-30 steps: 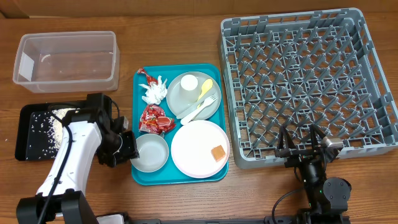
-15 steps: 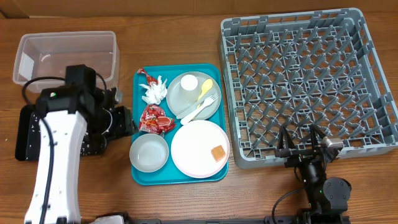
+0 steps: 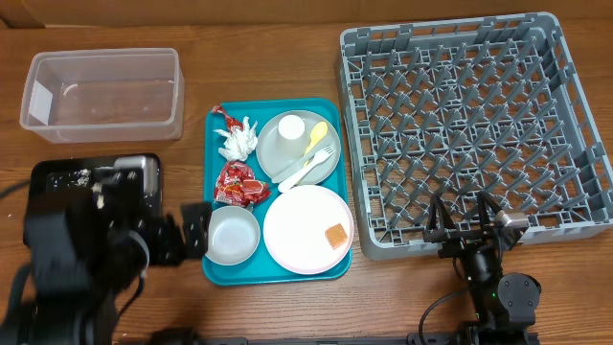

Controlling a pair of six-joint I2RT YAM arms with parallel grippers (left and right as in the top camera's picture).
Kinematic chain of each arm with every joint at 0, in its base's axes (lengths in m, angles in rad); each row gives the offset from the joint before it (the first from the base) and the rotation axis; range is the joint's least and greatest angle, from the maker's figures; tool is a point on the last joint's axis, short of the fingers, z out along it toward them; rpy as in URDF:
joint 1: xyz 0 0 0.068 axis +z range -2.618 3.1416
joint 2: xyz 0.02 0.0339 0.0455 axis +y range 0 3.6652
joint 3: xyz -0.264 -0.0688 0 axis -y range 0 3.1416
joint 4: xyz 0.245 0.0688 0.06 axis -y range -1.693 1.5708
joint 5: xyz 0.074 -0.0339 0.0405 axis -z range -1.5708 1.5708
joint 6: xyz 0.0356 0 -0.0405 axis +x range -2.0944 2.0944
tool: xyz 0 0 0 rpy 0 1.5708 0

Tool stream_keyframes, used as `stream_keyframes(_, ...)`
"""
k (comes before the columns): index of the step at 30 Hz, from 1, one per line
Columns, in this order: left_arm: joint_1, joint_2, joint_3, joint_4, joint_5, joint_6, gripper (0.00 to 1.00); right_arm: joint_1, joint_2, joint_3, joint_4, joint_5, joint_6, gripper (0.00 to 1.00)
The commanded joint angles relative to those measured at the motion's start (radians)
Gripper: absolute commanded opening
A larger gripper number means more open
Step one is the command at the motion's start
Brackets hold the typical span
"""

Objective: Sort waste into correct bins and load items into the dishwasher rack
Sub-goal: 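Release the bowl and withdraw the left gripper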

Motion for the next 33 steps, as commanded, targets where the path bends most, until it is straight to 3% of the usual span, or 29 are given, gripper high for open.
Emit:
stream_keyframes(1,0.000,-0.056,0.014,0.002,-0.078,0.008,1.00,-0.002,-0.010,-0.010,0.003,0.005,0.000,1.00)
stream_keyframes(33,0.000,-0.068,0.014,-0.010,-0.065,-0.034,1.00,-0.002,-0.010,-0.010,0.003,0.005,0.000,1.00)
